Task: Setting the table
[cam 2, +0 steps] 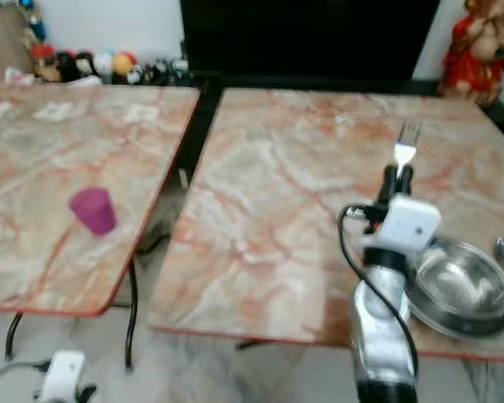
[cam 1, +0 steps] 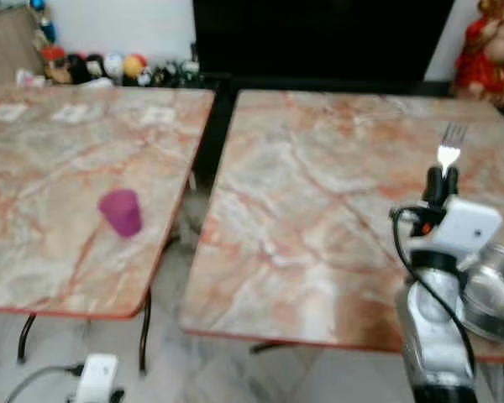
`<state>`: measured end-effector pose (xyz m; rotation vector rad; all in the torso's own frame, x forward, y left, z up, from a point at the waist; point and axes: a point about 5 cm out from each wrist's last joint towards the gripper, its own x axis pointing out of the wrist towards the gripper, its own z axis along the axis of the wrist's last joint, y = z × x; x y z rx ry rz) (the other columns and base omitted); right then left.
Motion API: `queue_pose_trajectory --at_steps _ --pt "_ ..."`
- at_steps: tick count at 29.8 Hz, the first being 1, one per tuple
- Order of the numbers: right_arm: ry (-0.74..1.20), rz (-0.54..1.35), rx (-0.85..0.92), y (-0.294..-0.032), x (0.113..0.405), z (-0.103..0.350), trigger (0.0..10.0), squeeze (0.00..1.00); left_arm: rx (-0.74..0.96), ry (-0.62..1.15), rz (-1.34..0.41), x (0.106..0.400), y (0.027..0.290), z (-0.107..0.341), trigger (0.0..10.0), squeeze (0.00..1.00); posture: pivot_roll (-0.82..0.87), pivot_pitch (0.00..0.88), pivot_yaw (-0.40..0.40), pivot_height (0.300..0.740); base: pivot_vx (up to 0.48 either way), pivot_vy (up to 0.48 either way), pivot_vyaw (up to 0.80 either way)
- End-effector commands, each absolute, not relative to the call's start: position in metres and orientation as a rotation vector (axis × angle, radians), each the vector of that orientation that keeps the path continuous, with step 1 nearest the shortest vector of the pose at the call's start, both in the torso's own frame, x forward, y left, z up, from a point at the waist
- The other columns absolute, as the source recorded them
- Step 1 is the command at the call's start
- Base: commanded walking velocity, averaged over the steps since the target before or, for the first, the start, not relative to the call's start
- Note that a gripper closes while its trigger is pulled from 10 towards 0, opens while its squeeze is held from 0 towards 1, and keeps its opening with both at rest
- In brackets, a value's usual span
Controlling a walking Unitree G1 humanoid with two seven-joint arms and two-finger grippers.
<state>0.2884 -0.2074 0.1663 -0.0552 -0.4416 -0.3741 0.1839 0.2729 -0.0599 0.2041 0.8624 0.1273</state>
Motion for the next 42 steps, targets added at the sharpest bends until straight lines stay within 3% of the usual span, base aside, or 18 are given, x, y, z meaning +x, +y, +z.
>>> queue_pose_trajectory --at_steps 1,20,31,42 --pt "-0.453 -0.356 -0.039 -0.201 0.289 0.169 10.0 0.0 0.221 0.877 0.137 0.179 0.281 -0.059 10.0 0.0 0.07 0.005 0.0 0.74 0.0 -0.465 0.0" --pt "-0.442 -0.396 -0.047 -0.213 0.289 0.169 10.0 0.0 0.221 0.875 0.138 0.18 0.28 -0.059 10.0 0.0 0.07 0.002 0.0 0.74 0.0 -0.448 0.0" --pt "-0.363 -0.458 -0.012 -0.236 0.292 0.162 10.0 0.0 0.214 0.876 0.144 0.18 0.28 -0.059 10.0 0.0 0.07 0.003 0.0 0.74 0.0 0.0 0.0" --pt "0.001 -0.395 0.042 -0.239 0.318 0.123 10.0 0.0 0.212 0.874 0.144 0.181 0.28 -0.059 10.0 0.0 0.06 0.005 0.007 0.74 0.0 0.0 0.0"
